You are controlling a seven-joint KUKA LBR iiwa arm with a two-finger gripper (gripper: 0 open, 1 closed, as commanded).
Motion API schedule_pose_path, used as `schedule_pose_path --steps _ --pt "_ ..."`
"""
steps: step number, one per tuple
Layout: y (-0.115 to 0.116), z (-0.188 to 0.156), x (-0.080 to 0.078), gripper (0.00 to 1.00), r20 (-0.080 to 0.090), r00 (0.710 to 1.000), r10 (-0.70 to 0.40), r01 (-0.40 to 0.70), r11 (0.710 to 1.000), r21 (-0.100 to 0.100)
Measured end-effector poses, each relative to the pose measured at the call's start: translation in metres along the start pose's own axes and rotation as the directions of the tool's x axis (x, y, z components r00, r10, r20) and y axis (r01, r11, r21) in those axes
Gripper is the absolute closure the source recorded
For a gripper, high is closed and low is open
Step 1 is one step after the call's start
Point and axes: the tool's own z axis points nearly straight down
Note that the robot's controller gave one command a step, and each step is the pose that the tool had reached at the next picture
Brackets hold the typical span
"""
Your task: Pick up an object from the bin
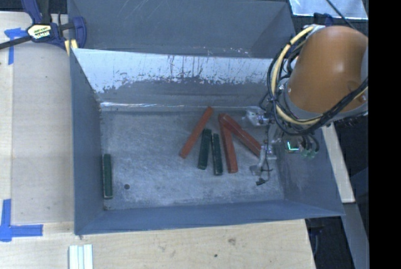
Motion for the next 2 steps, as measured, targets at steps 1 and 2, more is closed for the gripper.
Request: schedule_pose_path --steps 1,2 --pt "0.0 0.0 0.0 0.0 0.0 1.0 -0.001 0.001 1.0 0.0" --pt "0.042 0.053 -0.024 0.0 0.008 1.0 -0.01 0.01 1.0 0.0"
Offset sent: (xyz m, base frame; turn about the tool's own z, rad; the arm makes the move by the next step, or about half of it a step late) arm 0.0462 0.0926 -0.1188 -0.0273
